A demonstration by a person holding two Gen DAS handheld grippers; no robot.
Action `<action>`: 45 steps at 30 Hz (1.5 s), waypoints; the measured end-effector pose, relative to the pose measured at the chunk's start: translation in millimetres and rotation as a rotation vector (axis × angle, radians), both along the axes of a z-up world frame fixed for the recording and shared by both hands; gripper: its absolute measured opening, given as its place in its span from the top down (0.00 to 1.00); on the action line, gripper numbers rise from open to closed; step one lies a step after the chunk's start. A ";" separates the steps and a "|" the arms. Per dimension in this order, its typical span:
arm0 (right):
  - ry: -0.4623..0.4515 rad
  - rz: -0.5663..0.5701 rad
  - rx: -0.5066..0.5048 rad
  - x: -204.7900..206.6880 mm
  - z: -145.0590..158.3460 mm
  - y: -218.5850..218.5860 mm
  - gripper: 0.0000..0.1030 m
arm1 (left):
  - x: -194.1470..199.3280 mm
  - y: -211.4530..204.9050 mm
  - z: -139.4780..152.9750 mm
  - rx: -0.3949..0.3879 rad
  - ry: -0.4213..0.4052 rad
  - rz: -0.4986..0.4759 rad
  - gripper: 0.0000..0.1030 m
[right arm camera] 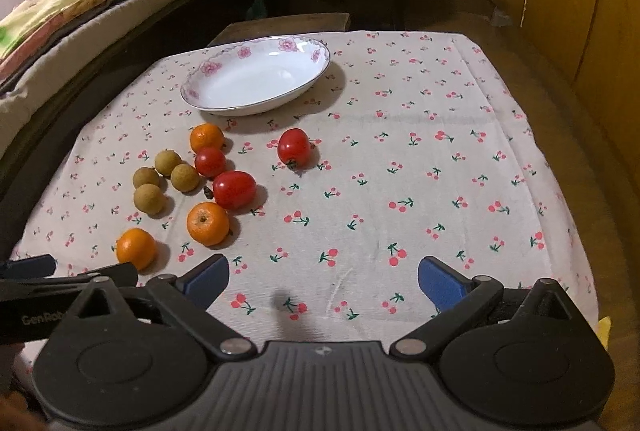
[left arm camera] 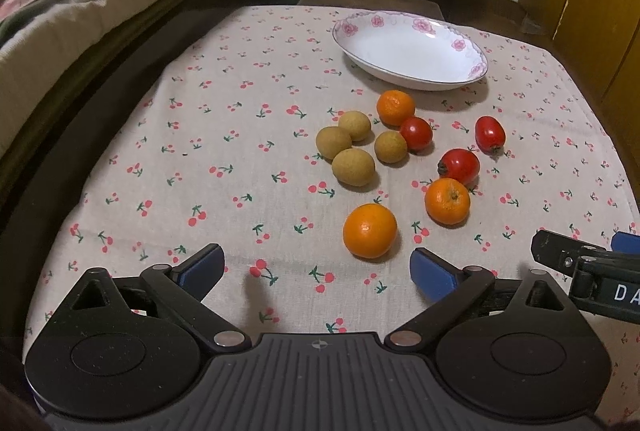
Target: Organize fruits
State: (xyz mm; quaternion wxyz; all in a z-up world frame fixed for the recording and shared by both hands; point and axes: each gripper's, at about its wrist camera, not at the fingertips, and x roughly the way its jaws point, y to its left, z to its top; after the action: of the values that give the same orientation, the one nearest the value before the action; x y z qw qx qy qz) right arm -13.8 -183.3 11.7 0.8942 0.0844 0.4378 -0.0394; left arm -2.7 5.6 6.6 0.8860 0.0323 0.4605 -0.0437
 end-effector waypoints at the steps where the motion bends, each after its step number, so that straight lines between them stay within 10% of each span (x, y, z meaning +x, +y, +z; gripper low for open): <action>1: -0.001 -0.004 0.007 -0.2 -0.4 -0.8 0.01 | 0.4 0.3 -0.1 0.002 0.000 -0.001 0.02; 45: 0.044 0.032 -0.020 5.1 -10.0 4.6 0.06 | 1.0 -1.1 -3.0 -0.001 0.008 -0.023 0.03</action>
State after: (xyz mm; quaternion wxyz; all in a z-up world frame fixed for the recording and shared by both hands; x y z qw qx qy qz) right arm -8.7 -178.7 1.8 0.8856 0.0677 0.4583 -0.0312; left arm -1.6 4.6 3.6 0.8836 0.0369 0.4637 -0.0541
